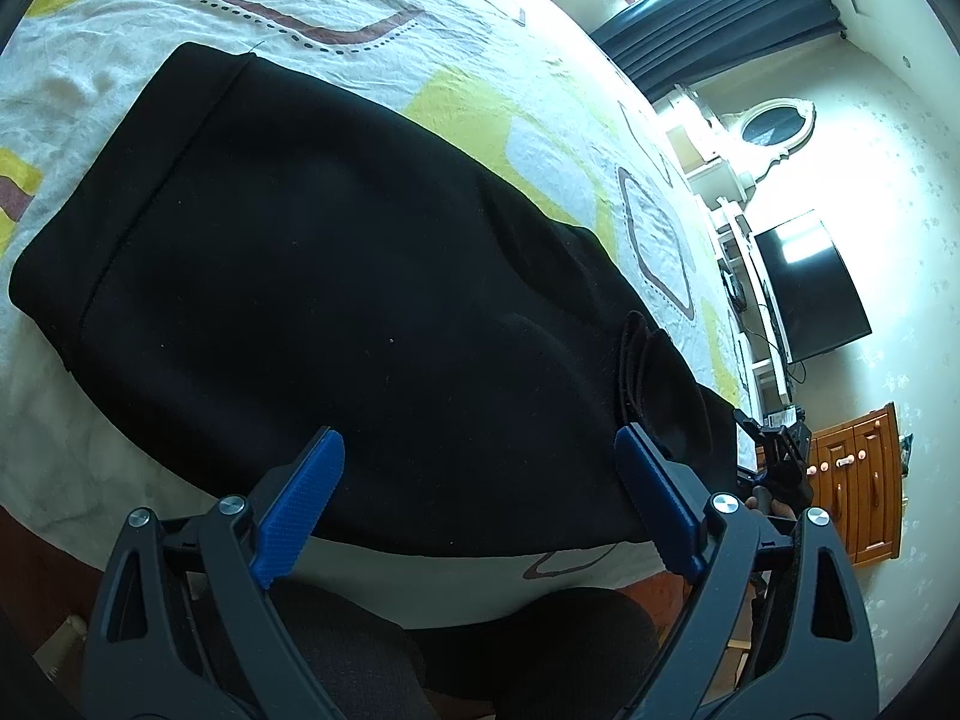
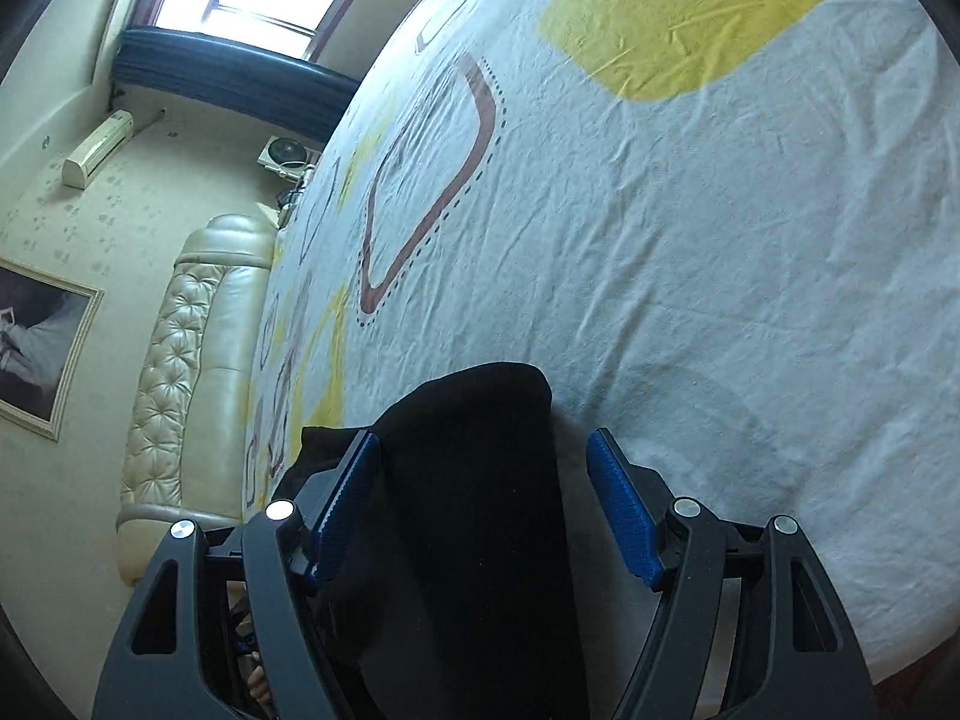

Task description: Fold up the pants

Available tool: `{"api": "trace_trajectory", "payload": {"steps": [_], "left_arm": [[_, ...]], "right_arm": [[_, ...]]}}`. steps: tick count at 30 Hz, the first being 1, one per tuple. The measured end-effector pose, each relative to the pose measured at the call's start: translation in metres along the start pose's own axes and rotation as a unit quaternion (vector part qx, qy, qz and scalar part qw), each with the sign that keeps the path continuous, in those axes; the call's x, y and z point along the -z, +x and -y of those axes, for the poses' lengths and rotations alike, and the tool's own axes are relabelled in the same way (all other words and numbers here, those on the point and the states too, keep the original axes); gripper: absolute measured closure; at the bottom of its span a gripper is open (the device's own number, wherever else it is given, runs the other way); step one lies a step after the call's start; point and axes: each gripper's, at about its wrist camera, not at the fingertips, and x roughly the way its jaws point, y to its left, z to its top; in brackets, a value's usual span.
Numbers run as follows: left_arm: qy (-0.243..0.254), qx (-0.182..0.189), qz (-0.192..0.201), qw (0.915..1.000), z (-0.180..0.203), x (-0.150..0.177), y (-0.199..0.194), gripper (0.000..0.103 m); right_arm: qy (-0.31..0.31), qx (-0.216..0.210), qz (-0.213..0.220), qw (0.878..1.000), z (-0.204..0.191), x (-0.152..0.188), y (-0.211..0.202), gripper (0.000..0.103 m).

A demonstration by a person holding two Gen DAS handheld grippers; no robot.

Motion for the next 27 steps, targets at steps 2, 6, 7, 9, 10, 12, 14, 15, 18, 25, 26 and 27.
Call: {"api": "trace_trajectory", "payload": {"steps": [2,6,7,9,10,12,14,15,18,25,26,27], "left_arm": [[-0.001,-0.001,-0.001,1.0,0.001,0.0,0.001,0.012],[-0.001,-0.003,-0.003,1.0,0.003,-0.001,0.002,0.012],[-0.001,-0.003,-0.003,1.0,0.004,-0.001,0.002,0.012],[0.0,-0.002,-0.003,1.0,0.002,-0.002,0.001,0.011],[-0.001,-0.002,-0.004,1.0,0.002,-0.002,0.001,0.011],[-0.003,-0.001,-0.004,1.0,0.002,-0.003,0.001,0.012],[-0.004,0.0,-0.004,1.0,0.001,-0.004,0.001,0.012],[-0.003,-0.001,-0.004,1.0,0.002,-0.004,0.002,0.012],[0.0,-0.001,-0.006,1.0,0.001,-0.003,0.002,0.012],[0.005,-0.004,-0.005,1.0,0.004,-0.003,0.003,0.012],[0.006,-0.005,-0.005,1.0,0.004,-0.002,0.003,0.011],[0.006,-0.005,-0.004,1.0,0.005,-0.002,0.003,0.012]], "right_arm": [[0.008,-0.022,0.005,1.0,0.005,0.0,0.001,0.058],[0.024,-0.016,-0.001,1.0,0.018,0.001,0.008,0.075],[0.029,-0.022,-0.001,0.999,0.019,0.001,0.008,0.075],[0.03,-0.026,-0.003,0.999,0.017,0.001,0.007,0.071],[0.035,-0.035,-0.006,0.999,0.016,0.001,0.005,0.068],[0.039,-0.059,-0.017,0.997,0.019,0.004,-0.003,0.053],[0.029,-0.068,-0.025,0.997,0.017,0.012,-0.012,0.046],[0.024,-0.07,-0.032,0.997,0.017,0.017,-0.016,0.045],[0.023,-0.079,-0.054,0.995,0.023,0.036,-0.026,0.042],[0.014,-0.07,-0.079,0.994,0.044,0.065,-0.034,0.073],[0.012,-0.062,-0.082,0.995,0.046,0.065,-0.032,0.075],[0.017,-0.066,-0.08,0.994,0.046,0.065,-0.032,0.075]]}}
